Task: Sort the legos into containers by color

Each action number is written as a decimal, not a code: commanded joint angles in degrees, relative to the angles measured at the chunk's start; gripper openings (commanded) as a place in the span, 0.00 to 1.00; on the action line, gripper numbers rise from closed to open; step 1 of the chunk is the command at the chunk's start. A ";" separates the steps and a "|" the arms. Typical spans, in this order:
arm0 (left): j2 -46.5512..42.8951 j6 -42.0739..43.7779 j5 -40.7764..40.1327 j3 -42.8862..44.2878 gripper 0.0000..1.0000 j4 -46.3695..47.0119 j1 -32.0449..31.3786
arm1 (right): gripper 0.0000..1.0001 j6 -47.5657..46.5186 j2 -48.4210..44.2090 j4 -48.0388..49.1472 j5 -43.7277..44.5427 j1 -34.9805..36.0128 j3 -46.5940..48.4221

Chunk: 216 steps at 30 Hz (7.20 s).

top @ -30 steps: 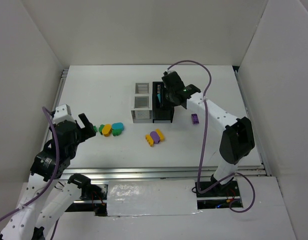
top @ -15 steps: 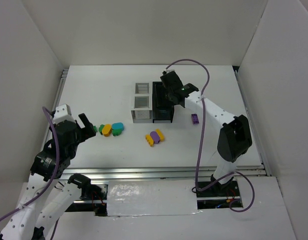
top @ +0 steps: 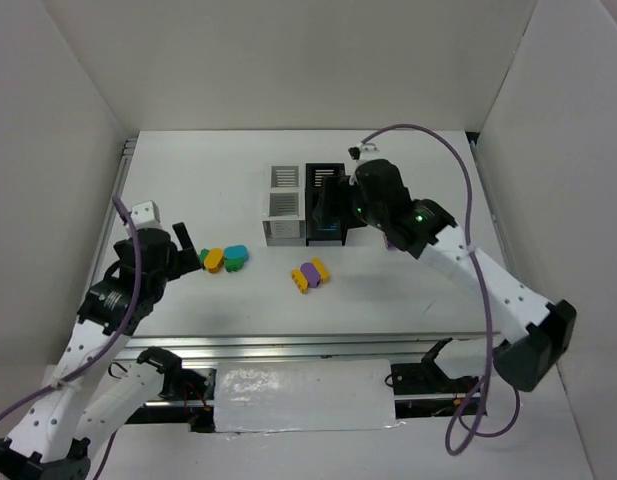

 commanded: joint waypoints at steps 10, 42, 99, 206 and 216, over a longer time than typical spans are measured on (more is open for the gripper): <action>30.32 -12.26 9.10 10.67 0.87 0.14 -3.29 | 1.00 4.92 -21.63 0.91 -5.48 1.55 -16.25; 60.06 -11.31 1.79 8.91 0.86 18.77 -8.66 | 1.00 1.58 -28.58 -0.32 -16.12 2.60 -23.90; 1.35 14.53 42.65 -17.81 0.00 51.20 -20.09 | 0.98 14.68 0.68 -5.59 -11.20 13.50 6.16; 3.65 -3.48 27.12 15.32 0.00 14.03 -21.93 | 0.00 -4.83 -5.60 19.29 -1.91 -4.25 -9.87; 0.04 -2.78 24.91 16.99 0.00 7.44 -21.85 | 0.00 -7.64 12.28 12.16 3.75 -4.34 2.37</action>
